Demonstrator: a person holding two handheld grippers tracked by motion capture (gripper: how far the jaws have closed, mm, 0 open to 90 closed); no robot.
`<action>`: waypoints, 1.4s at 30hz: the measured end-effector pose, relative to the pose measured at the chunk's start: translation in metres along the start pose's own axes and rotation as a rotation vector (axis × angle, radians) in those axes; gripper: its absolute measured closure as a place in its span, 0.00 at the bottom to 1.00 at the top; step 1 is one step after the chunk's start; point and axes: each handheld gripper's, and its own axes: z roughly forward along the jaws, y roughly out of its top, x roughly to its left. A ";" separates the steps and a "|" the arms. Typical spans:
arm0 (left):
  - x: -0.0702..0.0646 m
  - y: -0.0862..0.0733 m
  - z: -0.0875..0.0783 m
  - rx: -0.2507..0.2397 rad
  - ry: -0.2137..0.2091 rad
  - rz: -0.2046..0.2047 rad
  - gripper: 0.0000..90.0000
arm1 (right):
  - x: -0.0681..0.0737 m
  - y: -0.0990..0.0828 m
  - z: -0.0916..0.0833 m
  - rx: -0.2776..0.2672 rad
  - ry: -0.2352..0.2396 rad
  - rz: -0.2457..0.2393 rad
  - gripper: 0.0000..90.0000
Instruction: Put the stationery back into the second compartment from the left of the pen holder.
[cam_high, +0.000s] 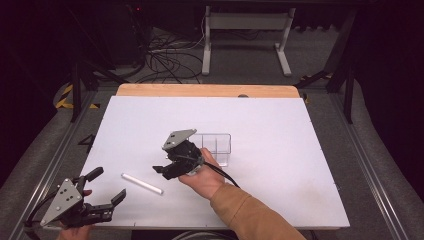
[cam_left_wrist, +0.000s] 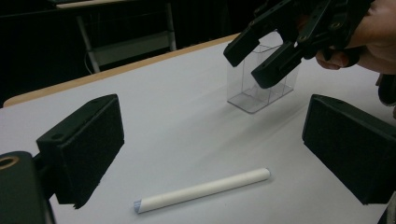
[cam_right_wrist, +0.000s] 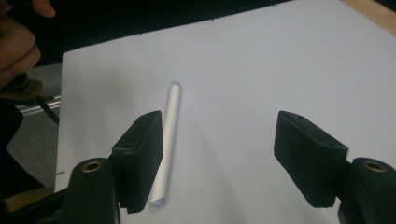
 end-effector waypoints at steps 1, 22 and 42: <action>0.000 0.000 0.000 0.001 -0.001 -0.001 0.07 | 0.001 0.000 0.003 0.014 -0.001 -0.004 0.38; 0.001 -0.002 -0.006 -0.003 0.009 -0.015 0.07 | 0.013 0.003 0.054 0.212 0.074 0.032 0.49; 0.002 -0.002 -0.005 -0.001 0.005 -0.022 0.07 | 0.031 0.004 0.088 0.321 0.094 0.002 0.63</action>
